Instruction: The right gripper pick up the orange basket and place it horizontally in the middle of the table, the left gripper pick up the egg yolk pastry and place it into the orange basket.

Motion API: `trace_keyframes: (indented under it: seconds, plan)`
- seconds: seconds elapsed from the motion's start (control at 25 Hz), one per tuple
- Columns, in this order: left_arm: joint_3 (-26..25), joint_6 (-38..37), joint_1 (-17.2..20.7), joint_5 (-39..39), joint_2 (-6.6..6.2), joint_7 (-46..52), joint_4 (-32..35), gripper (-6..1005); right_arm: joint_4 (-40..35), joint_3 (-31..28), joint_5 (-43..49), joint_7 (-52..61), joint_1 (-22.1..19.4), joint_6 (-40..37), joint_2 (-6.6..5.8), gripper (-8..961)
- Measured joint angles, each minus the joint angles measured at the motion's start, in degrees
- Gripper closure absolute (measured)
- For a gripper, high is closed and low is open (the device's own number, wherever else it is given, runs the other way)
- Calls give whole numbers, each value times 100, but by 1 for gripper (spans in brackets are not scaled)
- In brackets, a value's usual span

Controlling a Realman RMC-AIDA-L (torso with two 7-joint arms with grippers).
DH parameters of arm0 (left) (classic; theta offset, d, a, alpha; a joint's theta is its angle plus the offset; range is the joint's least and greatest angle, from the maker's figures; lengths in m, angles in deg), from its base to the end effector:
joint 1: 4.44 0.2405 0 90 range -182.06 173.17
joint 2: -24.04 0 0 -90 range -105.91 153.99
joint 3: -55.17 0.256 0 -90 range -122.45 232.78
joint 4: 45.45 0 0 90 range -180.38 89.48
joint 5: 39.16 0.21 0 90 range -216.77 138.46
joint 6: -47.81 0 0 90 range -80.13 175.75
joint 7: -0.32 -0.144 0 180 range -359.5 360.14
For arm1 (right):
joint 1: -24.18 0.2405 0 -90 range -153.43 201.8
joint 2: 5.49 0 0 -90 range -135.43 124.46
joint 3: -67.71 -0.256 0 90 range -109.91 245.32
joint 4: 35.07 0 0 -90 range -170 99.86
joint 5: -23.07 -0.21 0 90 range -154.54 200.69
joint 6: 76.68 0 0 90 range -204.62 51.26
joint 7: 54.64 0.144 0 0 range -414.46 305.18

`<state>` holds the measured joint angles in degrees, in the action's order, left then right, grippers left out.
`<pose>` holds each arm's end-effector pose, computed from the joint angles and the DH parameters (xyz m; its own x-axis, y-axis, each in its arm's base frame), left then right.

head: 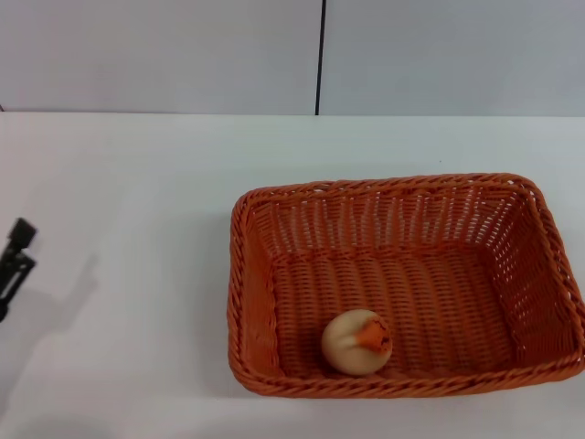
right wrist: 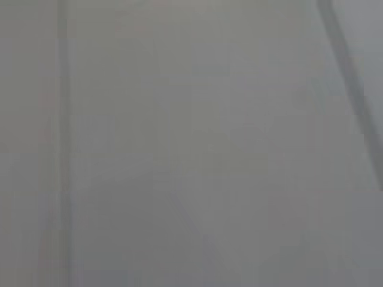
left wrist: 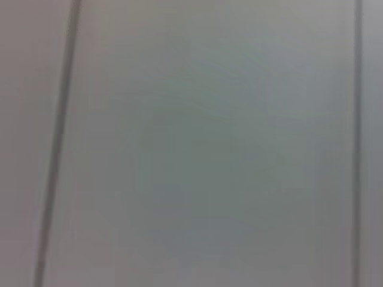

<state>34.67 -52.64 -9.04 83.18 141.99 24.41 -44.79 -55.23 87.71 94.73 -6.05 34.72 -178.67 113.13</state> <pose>-0.3644 0.1676 0.0100 0.5909 -0.1225 0.7974 0.7376 -0.3183 -0.5955 0.3485 0.2287 0.0896 0.4473 0.2927 -0.8452 -0.7506 -0.3911 -0.5326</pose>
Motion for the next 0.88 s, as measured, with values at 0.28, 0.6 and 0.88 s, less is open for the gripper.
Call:
trace_keyframes:
  seconds: [0.28, 0.6, 0.88]
  plan:
    - [-416, -35, 206, 1, -1, -10, 32, 198, 854, -1031, -1, -1002, 33, 102, 1, 383]
    - [-652, -61, 277, 0, 23, -51, 66, 198, 1228, -1387, -14, -1017, 36, 365, 25, 158]
    - [-701, -24, 294, 1, 33, -55, 51, 198, 1269, -1349, 22, -1020, 171, 715, 28, 136]
